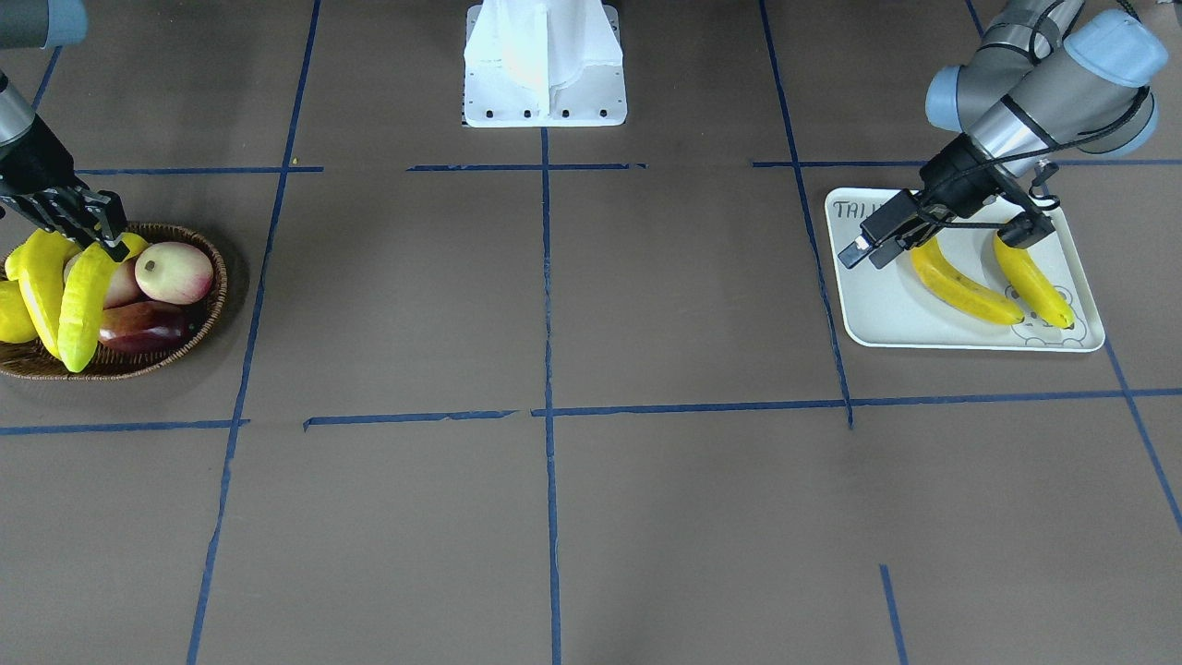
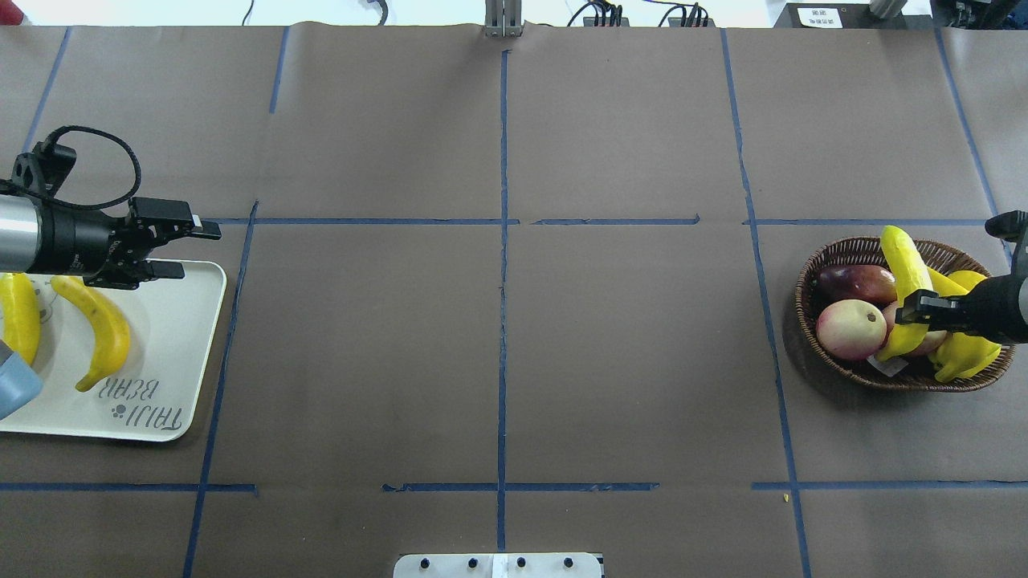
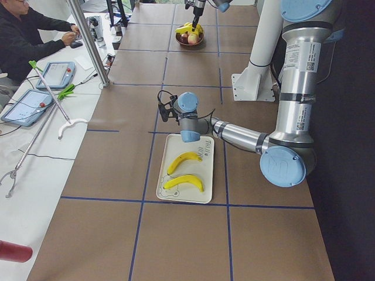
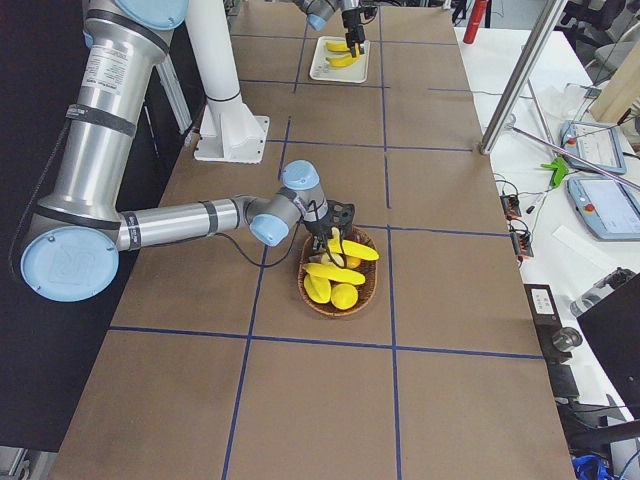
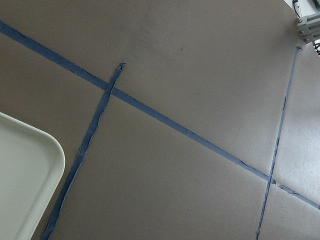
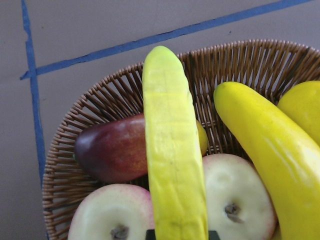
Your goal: Transfer all bananas from basket to plate
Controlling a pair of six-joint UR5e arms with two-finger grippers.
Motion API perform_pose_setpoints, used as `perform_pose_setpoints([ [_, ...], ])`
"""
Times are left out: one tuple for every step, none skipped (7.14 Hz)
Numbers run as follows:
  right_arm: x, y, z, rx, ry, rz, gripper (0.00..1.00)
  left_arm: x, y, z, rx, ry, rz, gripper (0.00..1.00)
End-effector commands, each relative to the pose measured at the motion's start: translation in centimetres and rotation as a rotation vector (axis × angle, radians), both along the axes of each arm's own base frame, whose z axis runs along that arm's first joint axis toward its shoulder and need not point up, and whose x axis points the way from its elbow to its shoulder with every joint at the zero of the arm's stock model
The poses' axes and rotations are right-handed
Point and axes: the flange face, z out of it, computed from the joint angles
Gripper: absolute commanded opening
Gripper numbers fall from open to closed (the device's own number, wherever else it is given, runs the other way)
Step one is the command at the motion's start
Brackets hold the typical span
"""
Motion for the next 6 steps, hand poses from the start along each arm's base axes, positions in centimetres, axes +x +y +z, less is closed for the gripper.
perform_pose_setpoints([
  [2.5, 0.0, -5.5, 0.068, -0.104, 0.013, 0.0, 0.0, 0.0, 0.0, 0.001, 0.0, -0.002, 1.0],
  [1.8, -0.8, -9.7, 0.096, -0.222, -0.041, 0.0, 0.1, 0.0, -0.2, 0.002, 0.002, -0.001, 1.0],
  [0.2, -2.4, -13.1, 0.102, -0.295, -0.042, 0.0, 0.2, 0.0, -0.2, 0.002, 0.002, -0.002, 1.0],
  [-1.9, -5.2, -16.7, 0.059, -0.38, 0.01, 0.0, 0.6, -0.3, -0.3, -0.002, 0.003, 0.0, 1.0],
  [-6.4, -6.0, -21.7, 0.016, -0.479, 0.006, 0.0, 1.7, -0.6, -1.3, -0.003, 0.018, 0.01, 1.0],
  [-10.9, -5.7, -26.0, 0.007, -0.547, 0.033, 0.0, 2.6, -1.2, -3.4, -0.04, 0.063, 0.004, 0.99],
])
